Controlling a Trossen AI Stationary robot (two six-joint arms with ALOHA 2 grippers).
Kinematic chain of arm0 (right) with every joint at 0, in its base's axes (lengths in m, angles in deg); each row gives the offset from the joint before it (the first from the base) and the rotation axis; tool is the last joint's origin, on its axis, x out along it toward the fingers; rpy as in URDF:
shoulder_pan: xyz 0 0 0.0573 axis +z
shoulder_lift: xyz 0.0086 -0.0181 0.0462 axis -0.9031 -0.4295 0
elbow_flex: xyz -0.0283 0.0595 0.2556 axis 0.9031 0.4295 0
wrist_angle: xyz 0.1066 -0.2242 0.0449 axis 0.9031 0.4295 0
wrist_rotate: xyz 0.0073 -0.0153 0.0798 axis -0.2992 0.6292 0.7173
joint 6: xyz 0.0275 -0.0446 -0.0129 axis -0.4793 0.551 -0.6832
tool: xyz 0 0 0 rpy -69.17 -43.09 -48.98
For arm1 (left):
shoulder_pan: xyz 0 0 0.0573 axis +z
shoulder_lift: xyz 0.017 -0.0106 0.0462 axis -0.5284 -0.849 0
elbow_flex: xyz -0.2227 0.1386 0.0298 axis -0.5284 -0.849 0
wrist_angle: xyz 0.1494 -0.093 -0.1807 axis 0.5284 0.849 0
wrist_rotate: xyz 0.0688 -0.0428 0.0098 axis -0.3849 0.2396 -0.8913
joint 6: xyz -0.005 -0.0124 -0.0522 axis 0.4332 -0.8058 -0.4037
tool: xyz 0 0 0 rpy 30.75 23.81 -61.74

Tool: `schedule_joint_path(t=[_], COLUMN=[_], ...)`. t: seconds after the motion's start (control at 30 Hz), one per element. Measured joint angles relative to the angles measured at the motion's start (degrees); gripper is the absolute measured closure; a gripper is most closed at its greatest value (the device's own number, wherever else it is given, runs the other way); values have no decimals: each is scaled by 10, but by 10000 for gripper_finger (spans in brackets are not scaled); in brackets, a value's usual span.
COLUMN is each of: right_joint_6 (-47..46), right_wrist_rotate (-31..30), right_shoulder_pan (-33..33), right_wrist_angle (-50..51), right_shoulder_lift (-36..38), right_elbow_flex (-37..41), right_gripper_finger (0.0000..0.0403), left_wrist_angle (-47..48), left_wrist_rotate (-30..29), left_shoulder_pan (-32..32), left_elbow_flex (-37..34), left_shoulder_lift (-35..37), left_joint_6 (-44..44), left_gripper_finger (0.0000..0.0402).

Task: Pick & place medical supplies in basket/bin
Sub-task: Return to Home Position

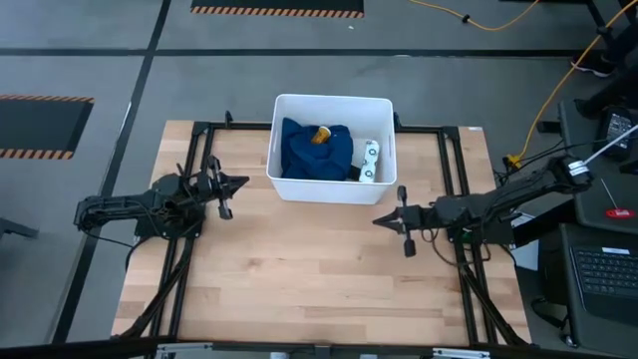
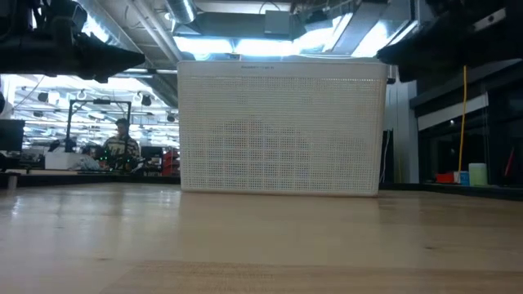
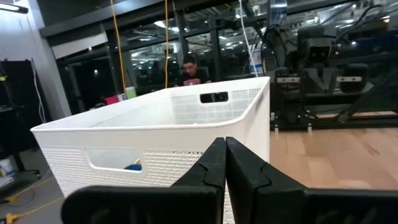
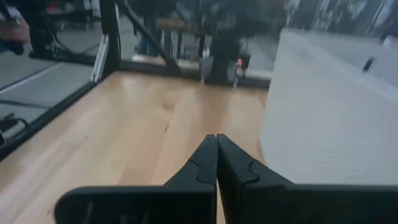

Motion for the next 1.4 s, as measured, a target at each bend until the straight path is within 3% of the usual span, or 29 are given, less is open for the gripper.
schedule_joint_path(t=[0.23,0.47,0.6,1.4], right_joint_6=[17,-3,2,13], right_wrist_rotate=[0,1,2,5], right_shoulder_pan=[-9,-18,-22,-23], right_wrist_angle=[28,35,82,101], right_shoulder_lift=[136,250,290,304], right_elbow_flex=[56,141,139,138], right_gripper_finger=[401,402,402,380], left_wrist_angle=[0,0,0,0], left_wrist_rotate=[-2,-56,-56,-56], left_shoulder_pan=[0,0,0,0], left_elbow_flex=[0,0,0,0], left_shoulder_lift=[0,0,0,0], left_joint_6=[0,0,0,-20], left_gripper_finger=[399,399,399,392])
